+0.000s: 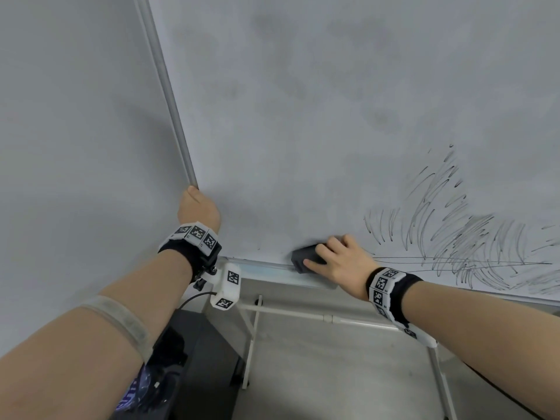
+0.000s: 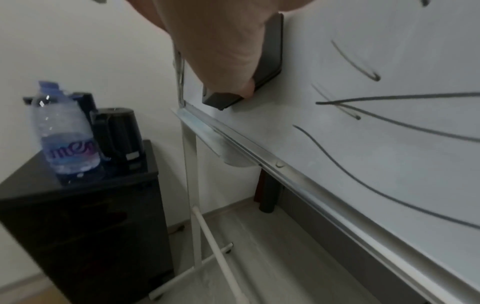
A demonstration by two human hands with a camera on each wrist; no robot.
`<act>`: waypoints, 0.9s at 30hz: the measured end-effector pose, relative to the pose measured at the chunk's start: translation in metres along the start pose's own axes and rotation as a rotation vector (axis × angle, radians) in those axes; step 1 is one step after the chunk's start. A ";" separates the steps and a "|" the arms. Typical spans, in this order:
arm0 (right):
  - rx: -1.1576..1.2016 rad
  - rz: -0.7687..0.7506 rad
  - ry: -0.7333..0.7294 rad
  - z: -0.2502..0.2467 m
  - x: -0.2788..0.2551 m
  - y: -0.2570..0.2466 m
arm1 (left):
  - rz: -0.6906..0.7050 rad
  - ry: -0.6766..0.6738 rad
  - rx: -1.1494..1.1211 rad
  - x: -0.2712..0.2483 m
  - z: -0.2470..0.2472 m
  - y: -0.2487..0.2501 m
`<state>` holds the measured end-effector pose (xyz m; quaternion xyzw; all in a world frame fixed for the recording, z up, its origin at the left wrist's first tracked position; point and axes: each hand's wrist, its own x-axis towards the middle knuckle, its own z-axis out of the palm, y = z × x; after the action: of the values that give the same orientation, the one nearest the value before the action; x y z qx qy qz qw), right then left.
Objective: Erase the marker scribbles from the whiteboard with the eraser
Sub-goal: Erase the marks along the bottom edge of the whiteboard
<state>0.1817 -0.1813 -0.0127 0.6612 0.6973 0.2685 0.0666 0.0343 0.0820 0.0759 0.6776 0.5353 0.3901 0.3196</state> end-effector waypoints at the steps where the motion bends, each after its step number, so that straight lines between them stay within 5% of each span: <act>1: -0.013 -0.021 0.007 0.001 0.003 0.001 | -0.001 -0.008 0.000 0.001 -0.001 0.000; 7: -0.005 -0.095 0.046 0.014 0.058 -0.033 | 0.000 -0.044 -0.005 0.000 0.001 0.002; 15: 0.064 0.011 0.094 0.002 0.129 -0.077 | 0.010 -0.047 0.001 0.007 -0.002 -0.009; 27: -0.027 0.009 -0.036 0.029 -0.017 -0.018 | 0.036 -0.034 -0.025 0.006 0.006 -0.012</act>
<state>0.1807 -0.1886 -0.0500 0.6681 0.6893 0.2664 0.0869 0.0347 0.0900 0.0641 0.6898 0.5124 0.3908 0.3300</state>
